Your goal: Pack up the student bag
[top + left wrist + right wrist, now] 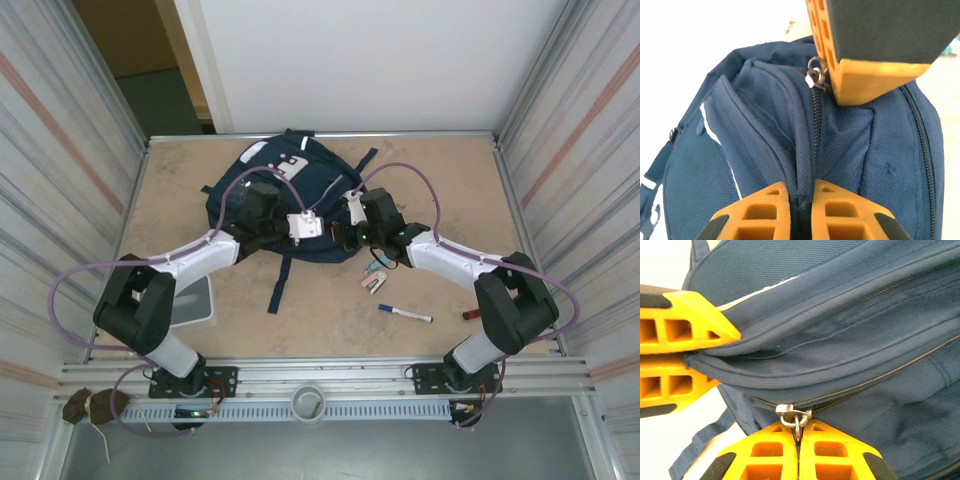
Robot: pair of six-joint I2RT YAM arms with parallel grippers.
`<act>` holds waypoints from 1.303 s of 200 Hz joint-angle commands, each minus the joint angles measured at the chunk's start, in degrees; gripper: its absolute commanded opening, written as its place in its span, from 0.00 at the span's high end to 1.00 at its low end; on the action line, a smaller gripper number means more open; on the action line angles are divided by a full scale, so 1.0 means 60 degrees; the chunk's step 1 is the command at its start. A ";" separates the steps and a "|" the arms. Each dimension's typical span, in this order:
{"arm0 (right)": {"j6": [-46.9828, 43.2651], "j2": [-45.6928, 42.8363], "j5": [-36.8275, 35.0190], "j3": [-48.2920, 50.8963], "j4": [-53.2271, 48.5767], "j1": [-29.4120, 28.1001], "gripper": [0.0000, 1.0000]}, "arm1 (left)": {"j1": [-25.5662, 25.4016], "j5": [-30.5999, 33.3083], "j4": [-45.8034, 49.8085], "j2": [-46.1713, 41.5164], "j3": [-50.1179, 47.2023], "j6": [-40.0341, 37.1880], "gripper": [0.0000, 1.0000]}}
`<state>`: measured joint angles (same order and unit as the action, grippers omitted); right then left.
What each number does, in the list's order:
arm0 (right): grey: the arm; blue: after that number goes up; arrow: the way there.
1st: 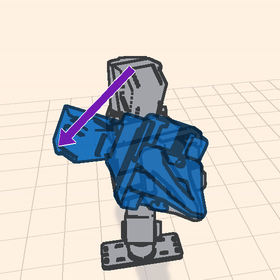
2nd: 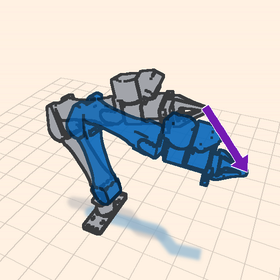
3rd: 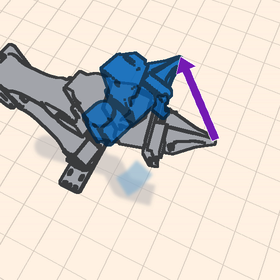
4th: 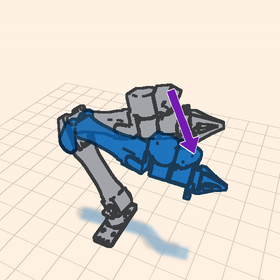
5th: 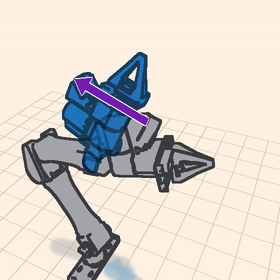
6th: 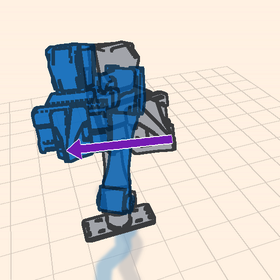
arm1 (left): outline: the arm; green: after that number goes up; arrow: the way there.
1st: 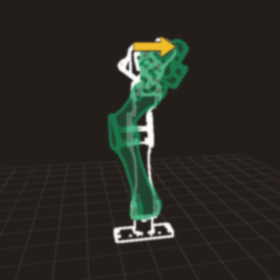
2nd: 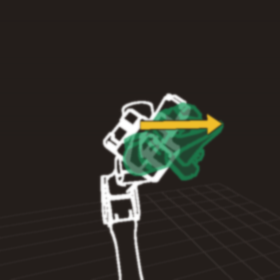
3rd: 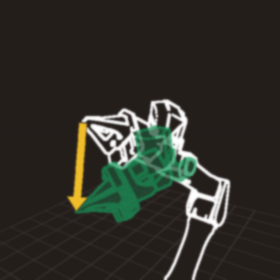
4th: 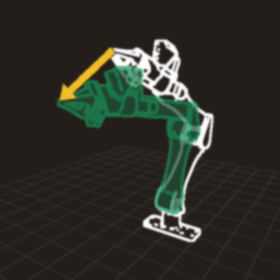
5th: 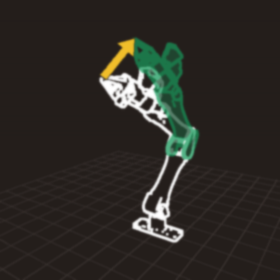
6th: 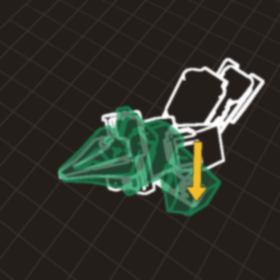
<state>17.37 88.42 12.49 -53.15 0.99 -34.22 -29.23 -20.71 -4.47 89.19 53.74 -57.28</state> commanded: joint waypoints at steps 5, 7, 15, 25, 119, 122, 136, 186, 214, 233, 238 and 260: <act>0.0079 -0.0062 -0.1291 -0.0356 -0.1441 0.0383 1.00 | 0.1185 -0.1060 0.0151 -0.0939 -0.0607 0.0008 0.95; 0.0079 -0.0042 -0.1320 -0.0386 -0.1481 0.0399 1.00 | 0.1251 -0.1155 0.0146 -0.0983 -0.0643 0.0024 0.95; 0.0079 0.0077 -0.1387 -0.0503 -0.1606 0.0429 1.00 | 0.1550 -0.1499 0.0086 -0.1138 -0.0814 0.0104 0.95; 0.0079 0.0207 -0.1423 -0.0664 -0.1726 0.0455 1.00 | 0.1898 -0.1791 0.0024 -0.1278 -0.1002 0.0196 0.95; -0.0075 0.0950 0.0158 -0.1433 -0.1079 0.0102 1.00 | 0.2486 -0.1761 0.0260 -0.1976 -0.1398 0.1743 0.45; -0.0068 0.0929 0.0203 -0.1439 -0.1054 0.0083 1.00 | 0.2390 -0.1763 0.0248 -0.2059 -0.1397 0.1827 0.43; 0.0001 0.0857 0.0373 -0.1419 -0.0937 0.0040 1.00 | 0.1869 -0.1655 0.0272 -0.2229 -0.1381 0.2034 0.35; 0.0181 0.0374 0.0710 -0.1170 -0.0564 -0.0180 1.00 | 0.0199 -0.0007 0.0822 -0.1074 -0.0298 0.1364 0.32; 0.0299 0.0149 0.0787 -0.1003 -0.0430 -0.0225 1.00 | 0.0134 0.0181 0.1358 -0.0428 0.0268 0.1059 0.48; 0.0209 0.0105 0.0625 -0.0942 -0.0522 -0.0216 1.00 | 0.0280 0.0143 0.1289 -0.0462 0.0183 0.0875 0.72; 0.0149 0.0129 0.0474 -0.0942 -0.0611 -0.0188 1.00 | 0.0359 0.0022 0.1286 -0.0547 0.0137 0.0848 0.80; -0.0008 0.0302 -0.0387 -0.1149 -0.1361 0.0144 1.00 | 0.1011 -0.1044 0.0914 -0.1203 -0.0364 0.0912 0.99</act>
<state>17.74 92.09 14.26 -59.02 -3.66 -34.81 -27.73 -23.64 2.02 86.13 53.65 -51.13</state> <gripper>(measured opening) 0.056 0.054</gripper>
